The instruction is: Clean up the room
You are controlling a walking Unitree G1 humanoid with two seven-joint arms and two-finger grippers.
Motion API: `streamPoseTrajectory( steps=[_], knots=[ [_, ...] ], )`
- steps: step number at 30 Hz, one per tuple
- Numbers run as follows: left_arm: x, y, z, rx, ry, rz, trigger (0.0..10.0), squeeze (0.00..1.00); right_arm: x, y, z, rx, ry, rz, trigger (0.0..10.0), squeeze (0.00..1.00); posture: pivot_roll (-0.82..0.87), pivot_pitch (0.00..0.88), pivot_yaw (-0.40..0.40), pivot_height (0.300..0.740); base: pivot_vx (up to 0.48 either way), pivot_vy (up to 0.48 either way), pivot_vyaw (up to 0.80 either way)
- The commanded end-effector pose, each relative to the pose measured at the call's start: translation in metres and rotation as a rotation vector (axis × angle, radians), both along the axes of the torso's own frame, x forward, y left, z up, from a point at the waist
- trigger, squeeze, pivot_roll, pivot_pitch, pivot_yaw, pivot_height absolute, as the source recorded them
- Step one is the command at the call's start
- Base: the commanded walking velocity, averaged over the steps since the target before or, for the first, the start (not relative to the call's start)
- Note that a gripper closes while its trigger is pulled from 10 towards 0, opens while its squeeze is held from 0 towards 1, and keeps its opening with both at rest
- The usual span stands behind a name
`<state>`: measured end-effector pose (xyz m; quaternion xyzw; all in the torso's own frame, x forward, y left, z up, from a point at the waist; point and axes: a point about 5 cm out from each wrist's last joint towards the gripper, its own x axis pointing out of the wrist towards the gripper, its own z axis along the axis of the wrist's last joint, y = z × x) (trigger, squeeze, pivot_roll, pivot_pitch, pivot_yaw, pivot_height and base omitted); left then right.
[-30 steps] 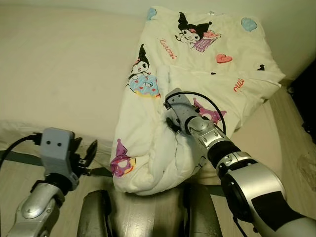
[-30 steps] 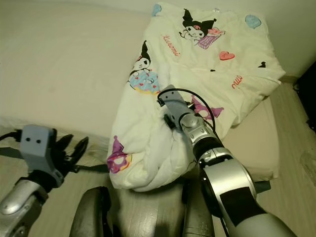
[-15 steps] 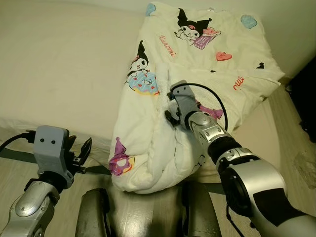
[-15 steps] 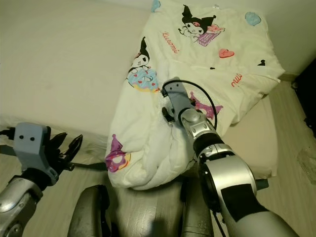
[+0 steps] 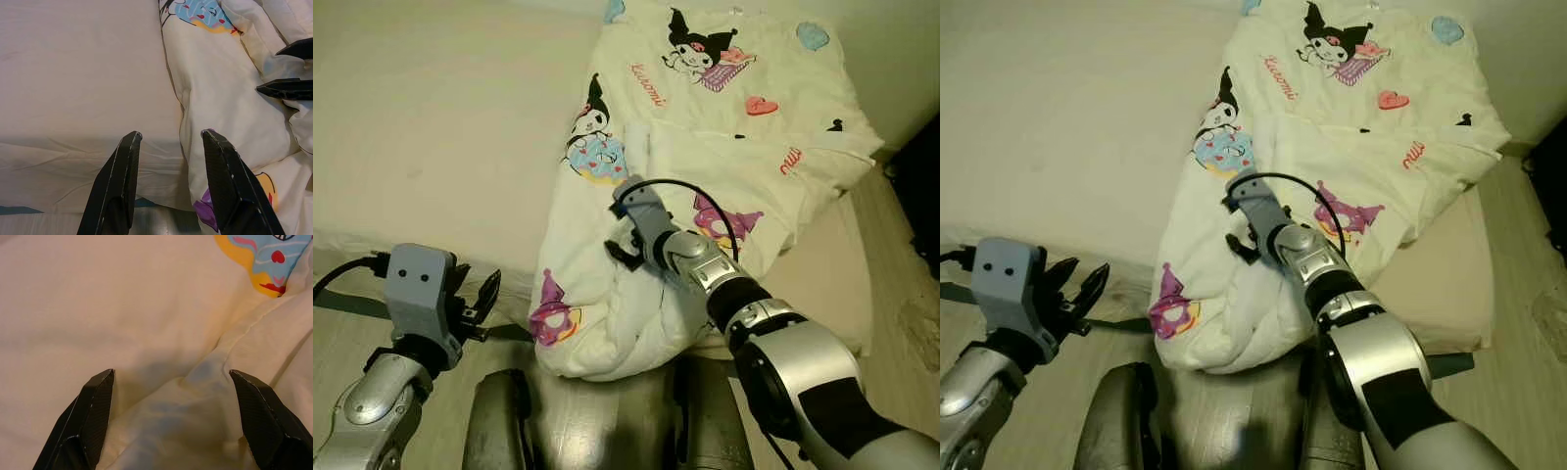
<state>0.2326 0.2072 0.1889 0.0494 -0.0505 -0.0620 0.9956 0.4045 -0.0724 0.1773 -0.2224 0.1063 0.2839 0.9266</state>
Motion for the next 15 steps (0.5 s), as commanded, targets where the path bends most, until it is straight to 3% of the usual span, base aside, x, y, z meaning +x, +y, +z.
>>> streamPoseTrajectory(
  steps=[1,4,5,6,7,10,13,15],
  knots=[
    [-0.0026,0.0015,-0.0028,0.013,0.015,0.001,10.0,0.00,-0.0038,0.0017,-0.0106,-0.013,0.026,0.016,10.0,0.00,0.11,0.393,-0.061,0.551,0.000,0.000,0.00],
    [-0.0026,-0.0008,-0.0032,0.007,0.016,-0.001,10.0,0.00,-0.0063,0.0095,-0.0098,0.128,0.055,0.046,10.0,0.00,0.12,0.390,-0.061,0.551,0.000,0.000,0.00],
    [-0.0026,-0.0010,-0.0030,0.007,0.015,-0.002,10.0,0.00,-0.0069,0.0097,-0.0107,0.166,0.069,0.044,9.2,0.00,0.13,0.390,-0.062,0.551,0.000,0.000,0.00],
    [-0.0026,-0.0010,-0.0029,0.008,0.015,-0.002,10.0,0.00,-0.0069,0.0089,-0.0112,0.200,0.078,0.034,3.2,0.00,0.13,0.390,-0.062,0.551,0.000,0.000,0.00],
    [-0.0026,-0.0009,-0.0027,0.008,0.014,-0.001,10.0,0.00,-0.0068,0.0077,-0.0113,0.235,0.086,0.023,0.4,0.00,0.13,0.390,-0.062,0.551,0.000,0.000,0.00],
    [-0.0028,-0.0007,-0.0020,0.009,0.013,0.000,10.0,0.00,-0.0064,0.0065,-0.0105,0.270,0.091,0.015,0.0,0.00,0.14,0.394,-0.063,0.551,0.000,0.000,0.00],
    [-0.0036,0.0013,-0.0004,0.014,0.010,0.004,10.0,0.00,-0.0051,0.0046,-0.0041,0.442,0.116,0.008,0.0,0.00,0.14,0.395,-0.061,0.551,0.000,0.000,0.00],
    [-0.0038,0.0015,-0.0005,0.015,0.010,0.004,10.0,0.00,-0.0049,0.0028,-0.0056,0.440,0.121,-0.007,0.0,0.00,0.14,0.395,-0.061,0.551,0.000,0.000,0.00]
  ],
)
